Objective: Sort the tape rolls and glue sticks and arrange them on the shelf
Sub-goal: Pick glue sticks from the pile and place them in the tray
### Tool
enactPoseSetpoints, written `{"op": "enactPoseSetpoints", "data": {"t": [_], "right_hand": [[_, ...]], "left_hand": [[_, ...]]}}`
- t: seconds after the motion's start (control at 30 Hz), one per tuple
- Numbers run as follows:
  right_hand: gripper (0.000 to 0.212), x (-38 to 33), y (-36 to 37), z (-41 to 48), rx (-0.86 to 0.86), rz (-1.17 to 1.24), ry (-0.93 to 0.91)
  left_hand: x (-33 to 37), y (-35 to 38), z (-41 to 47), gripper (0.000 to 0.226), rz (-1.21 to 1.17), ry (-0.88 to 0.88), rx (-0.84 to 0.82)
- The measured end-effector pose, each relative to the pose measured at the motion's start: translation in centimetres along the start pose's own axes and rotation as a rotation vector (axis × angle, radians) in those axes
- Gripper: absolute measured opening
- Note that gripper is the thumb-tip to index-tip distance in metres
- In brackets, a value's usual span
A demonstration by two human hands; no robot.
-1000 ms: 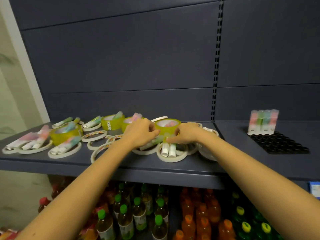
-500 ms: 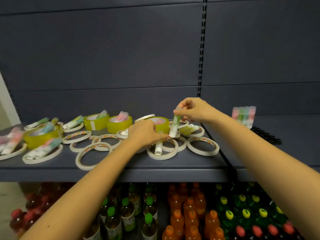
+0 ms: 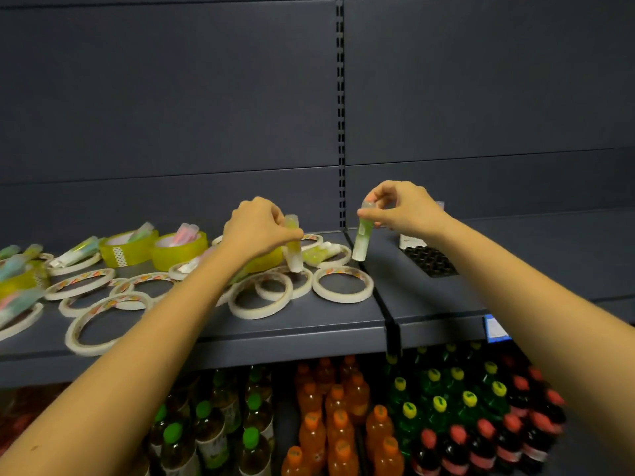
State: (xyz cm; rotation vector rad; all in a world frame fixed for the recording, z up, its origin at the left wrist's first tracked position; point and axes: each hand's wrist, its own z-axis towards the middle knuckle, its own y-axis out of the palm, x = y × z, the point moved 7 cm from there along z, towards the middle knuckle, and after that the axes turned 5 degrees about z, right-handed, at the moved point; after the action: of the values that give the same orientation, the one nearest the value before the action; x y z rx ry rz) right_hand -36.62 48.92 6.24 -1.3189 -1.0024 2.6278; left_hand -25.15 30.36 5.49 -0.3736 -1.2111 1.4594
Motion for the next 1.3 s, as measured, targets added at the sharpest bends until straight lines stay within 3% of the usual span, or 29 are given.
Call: {"op": "enactPoseSetpoints", "data": {"t": [0.3, 0.5, 0.9, 1.3], "right_hand": [[0.017, 7.3, -10.3, 0.7, 0.076, -0.086, -0.006], [0.025, 12.5, -14.5, 2.6, 0.118, -0.138, -0.067], [0.024, 16.8, -12.2, 6.1, 0.013, -0.119, -0.155], [0.028, 16.6, -11.4, 8.3, -0.06, -0.372, -0.195]], "left_hand": [[12.3, 4.3, 2.0, 0.012, -0.112, 0.121, -0.022], [18.4, 8.3, 3.3, 0.022, -0.014, 0.119, -0.022], [19.5, 11.0, 3.9, 0.025, 0.103, -0.035, 0.087], [18.9, 11.5, 4.1, 0.024, 0.183, -0.077, 0.128]]}}
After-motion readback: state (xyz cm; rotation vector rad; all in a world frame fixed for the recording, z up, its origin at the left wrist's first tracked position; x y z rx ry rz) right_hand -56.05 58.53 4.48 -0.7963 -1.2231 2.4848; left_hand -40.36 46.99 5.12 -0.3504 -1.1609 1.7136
